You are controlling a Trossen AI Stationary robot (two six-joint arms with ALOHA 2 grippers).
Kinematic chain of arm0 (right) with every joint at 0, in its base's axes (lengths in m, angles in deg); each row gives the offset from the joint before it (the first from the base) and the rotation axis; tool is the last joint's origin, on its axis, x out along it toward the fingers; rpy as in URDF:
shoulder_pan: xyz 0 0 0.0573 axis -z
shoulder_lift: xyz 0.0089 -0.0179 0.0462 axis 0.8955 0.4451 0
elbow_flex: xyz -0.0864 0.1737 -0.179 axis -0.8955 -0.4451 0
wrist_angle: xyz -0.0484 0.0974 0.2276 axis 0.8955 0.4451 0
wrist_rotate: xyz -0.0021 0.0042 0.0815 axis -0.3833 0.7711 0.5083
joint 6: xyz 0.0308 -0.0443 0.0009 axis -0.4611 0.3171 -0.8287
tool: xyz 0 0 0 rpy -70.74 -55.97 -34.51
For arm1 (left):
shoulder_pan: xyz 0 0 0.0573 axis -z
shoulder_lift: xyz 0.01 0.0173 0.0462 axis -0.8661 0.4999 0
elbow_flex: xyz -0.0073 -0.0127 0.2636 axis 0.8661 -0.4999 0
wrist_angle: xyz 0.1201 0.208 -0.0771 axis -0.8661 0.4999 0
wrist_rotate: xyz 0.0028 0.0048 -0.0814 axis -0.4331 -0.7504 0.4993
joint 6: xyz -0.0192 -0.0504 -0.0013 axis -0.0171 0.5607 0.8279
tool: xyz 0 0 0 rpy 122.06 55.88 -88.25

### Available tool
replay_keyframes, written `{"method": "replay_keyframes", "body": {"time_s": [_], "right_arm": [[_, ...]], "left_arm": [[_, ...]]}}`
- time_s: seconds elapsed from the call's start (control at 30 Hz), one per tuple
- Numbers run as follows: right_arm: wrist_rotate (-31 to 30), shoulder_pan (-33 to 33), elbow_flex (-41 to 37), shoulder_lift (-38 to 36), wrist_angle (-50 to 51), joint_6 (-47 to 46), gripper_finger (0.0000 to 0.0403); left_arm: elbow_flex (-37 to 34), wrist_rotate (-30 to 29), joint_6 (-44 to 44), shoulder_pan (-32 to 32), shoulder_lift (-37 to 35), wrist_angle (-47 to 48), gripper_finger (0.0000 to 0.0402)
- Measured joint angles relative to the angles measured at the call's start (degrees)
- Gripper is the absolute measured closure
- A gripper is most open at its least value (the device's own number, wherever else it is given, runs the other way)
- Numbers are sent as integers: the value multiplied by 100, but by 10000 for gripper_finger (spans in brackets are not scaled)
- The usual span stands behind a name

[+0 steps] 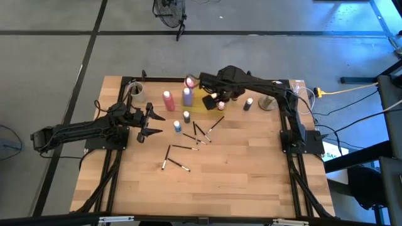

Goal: Pick & Place Paint Supplies
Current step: Put the small light yellow paint bottle into the yellow bin

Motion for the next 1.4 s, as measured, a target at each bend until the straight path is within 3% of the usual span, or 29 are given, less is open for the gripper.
{"method": "replay_keyframes", "body": {"time_s": [0.1,0.47,0.63,1.07,1.4], "right_arm": [[236,71,47,-208,-101,61,4],[227,377,-160,-786,-67,-199,4],[479,737,-610,-882,-71,-46,4],[499,1718,-1756,-972,-240,805,4],[405,1707,-2011,-971,-1080,1431,4]], "left_arm": [[0,7,1,-1,0,4,153],[0,5,7,0,7,292,153],[0,5,7,0,7,367,153],[0,1,-99,1,11,428,152],[0,-19,-154,0,11,428,153]]}}
